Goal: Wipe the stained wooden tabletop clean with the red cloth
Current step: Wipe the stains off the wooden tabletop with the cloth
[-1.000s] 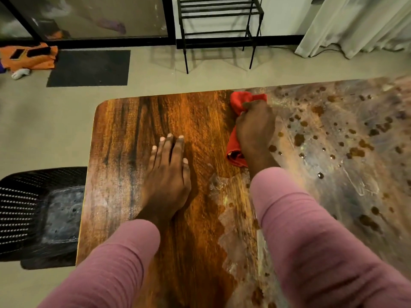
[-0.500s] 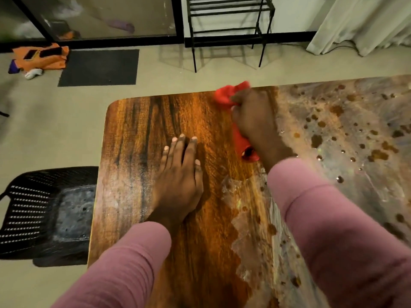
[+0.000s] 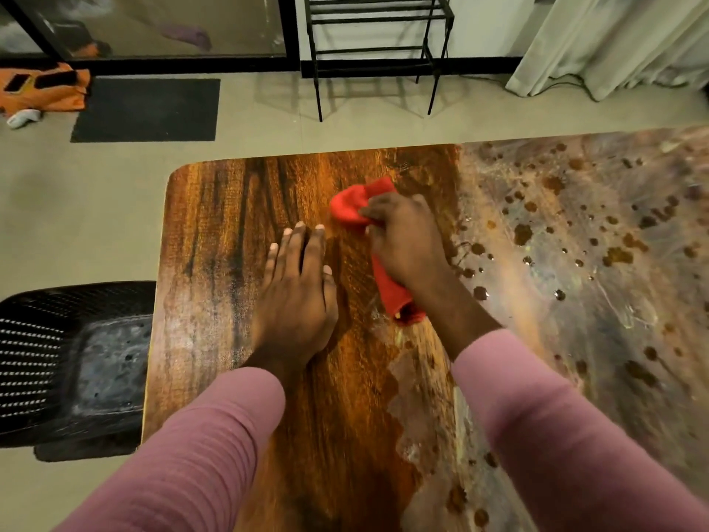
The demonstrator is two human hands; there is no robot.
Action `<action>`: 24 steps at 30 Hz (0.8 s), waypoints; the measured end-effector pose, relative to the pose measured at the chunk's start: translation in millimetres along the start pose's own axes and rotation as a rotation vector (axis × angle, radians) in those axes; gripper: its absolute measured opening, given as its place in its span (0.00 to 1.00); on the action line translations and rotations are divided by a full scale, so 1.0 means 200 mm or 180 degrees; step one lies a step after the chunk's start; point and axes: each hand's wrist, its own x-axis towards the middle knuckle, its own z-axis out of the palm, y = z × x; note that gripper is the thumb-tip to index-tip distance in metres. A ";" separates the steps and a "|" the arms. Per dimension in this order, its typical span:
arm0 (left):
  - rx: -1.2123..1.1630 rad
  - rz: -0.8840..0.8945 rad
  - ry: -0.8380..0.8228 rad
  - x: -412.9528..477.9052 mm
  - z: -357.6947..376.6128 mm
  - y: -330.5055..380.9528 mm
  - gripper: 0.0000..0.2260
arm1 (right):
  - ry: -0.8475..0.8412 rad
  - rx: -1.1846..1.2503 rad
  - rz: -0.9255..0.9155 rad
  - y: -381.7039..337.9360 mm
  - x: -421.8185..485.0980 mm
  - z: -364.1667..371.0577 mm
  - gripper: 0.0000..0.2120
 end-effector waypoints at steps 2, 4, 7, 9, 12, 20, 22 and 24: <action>-0.0002 0.0032 0.0022 0.00 0.00 0.00 0.25 | -0.0153 -0.0053 -0.0177 0.05 -0.06 -0.04 0.15; -0.0014 0.0037 0.0034 0.00 0.01 0.00 0.26 | 0.0029 -0.0043 0.0333 0.14 -0.06 -0.09 0.15; 0.0021 0.0071 0.0026 -0.01 0.01 -0.01 0.25 | 0.0606 0.0134 0.1303 0.19 -0.06 -0.15 0.15; 0.0033 0.0094 0.0020 -0.01 0.00 -0.01 0.25 | 0.0618 0.0320 0.1475 0.12 -0.09 -0.13 0.15; 0.0042 0.0063 0.0025 0.00 0.00 0.00 0.26 | 0.0236 0.0681 0.1007 -0.06 -0.22 -0.05 0.15; 0.0136 0.0138 0.0025 -0.01 -0.01 0.00 0.26 | 0.0260 -0.0306 0.0922 -0.06 -0.48 -0.02 0.15; 0.0149 0.0152 0.0025 -0.01 -0.01 0.00 0.26 | 0.0442 -0.0364 0.1273 -0.03 -0.46 -0.04 0.16; 0.0164 0.0155 0.0027 0.00 0.00 0.00 0.27 | 0.0534 -0.0372 0.1309 -0.09 -0.48 -0.02 0.16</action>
